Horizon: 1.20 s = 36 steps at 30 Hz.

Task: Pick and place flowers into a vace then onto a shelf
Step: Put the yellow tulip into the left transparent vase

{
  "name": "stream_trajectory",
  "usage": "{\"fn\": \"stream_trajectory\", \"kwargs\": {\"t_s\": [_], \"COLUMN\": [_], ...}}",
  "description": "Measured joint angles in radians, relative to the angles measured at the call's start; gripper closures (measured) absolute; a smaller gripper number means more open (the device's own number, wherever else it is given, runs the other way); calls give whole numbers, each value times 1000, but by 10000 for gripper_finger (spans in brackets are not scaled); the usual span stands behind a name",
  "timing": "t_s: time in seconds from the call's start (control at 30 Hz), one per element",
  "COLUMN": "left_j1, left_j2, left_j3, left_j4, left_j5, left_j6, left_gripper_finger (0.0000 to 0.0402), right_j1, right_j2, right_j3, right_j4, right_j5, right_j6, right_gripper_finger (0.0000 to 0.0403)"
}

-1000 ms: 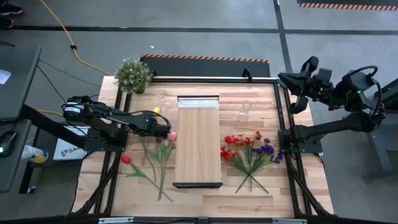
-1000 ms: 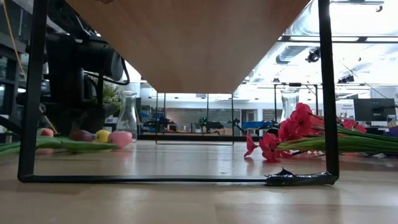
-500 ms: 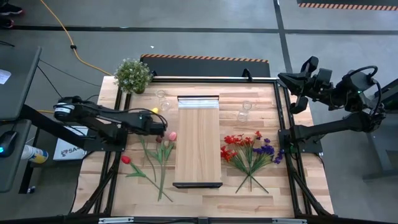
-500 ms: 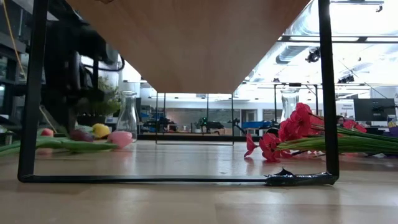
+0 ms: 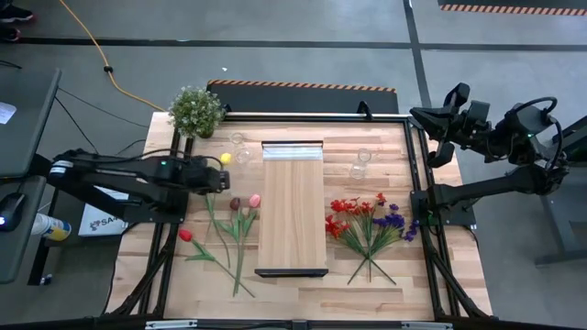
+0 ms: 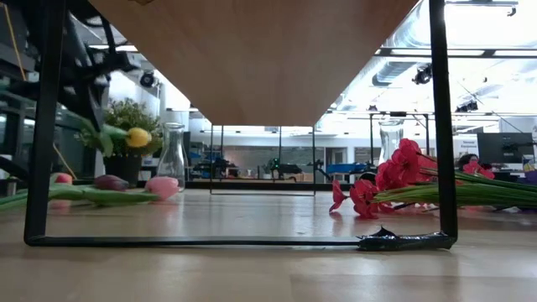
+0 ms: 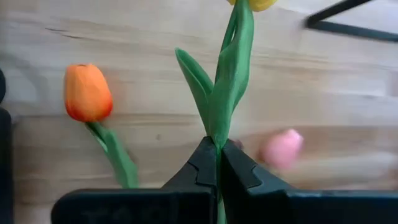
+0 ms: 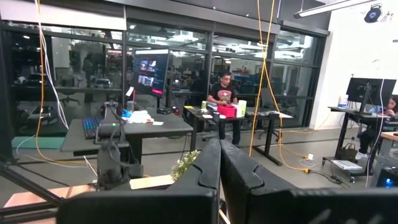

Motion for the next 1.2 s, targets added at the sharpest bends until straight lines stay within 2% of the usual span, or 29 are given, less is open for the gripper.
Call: {"fn": "stream_trajectory", "kwargs": {"t_s": [0.2, 0.4, 0.53, 0.8, 0.97, 1.07, 1.2], "left_j1": [0, 0, 0, 0, 1, 1, 3], "left_j2": [-101, -104, -96, -80, -80, -80, -58], "left_j3": [87, 223, 293, 328, 327, 327, 327], "left_j4": [-31, -16, 101, 461, 572, 654, 800], "left_j5": [-8, -137, -271, -561, -764, -801, -831], "left_j6": [33, 147, 323, 871, 1042, 1104, 1260], "left_gripper_finger": [367, 367, 367, 367, 367, 367, 367], "right_j1": [0, 0, 0, 0, 0, 0, 0], "right_j2": [0, 0, 0, 1, 1, 1, 2], "right_j3": [0, 0, 0, 0, 0, 0, 0], "right_j4": [0, 0, 0, 0, 0, 0, 0], "right_j5": [0, 0, 0, 0, 0, 0, 0], "right_j6": [0, 0, -6, -8, -8, -15, -34], "right_gripper_finger": [402, 402, 402, 402, 402, 402, 402]}}
